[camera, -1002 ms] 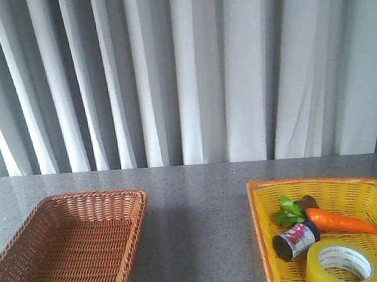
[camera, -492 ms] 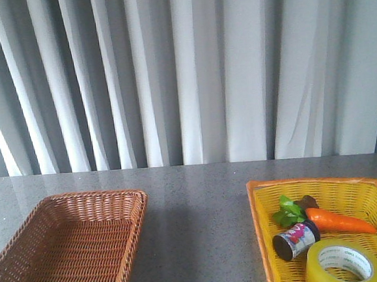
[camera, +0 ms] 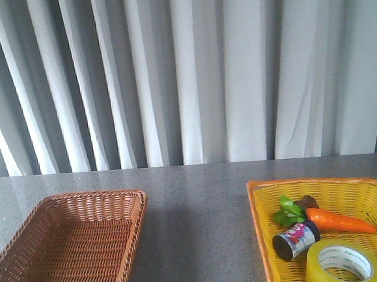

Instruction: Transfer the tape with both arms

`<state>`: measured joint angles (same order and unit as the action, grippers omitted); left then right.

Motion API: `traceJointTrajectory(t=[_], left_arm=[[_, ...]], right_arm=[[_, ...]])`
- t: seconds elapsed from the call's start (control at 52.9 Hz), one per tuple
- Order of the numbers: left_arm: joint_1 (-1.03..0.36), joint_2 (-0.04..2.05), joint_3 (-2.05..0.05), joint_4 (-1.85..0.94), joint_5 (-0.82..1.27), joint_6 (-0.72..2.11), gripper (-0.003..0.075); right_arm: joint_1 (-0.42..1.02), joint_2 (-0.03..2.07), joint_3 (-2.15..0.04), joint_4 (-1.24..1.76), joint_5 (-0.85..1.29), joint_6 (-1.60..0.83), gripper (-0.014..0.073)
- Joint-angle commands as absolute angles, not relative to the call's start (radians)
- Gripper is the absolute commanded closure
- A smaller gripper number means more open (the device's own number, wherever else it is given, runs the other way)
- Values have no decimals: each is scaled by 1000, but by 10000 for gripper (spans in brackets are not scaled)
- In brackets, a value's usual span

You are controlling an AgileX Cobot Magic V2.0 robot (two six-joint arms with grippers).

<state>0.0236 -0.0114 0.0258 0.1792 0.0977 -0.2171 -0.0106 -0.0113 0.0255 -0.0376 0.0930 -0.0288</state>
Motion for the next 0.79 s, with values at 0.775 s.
traceJointTrajectory(t=[0.775], left_arm=[[14, 408, -585, 204, -149, -219, 726]], right_arm=[[-9, 316, -430, 59, -225, 48, 601]])
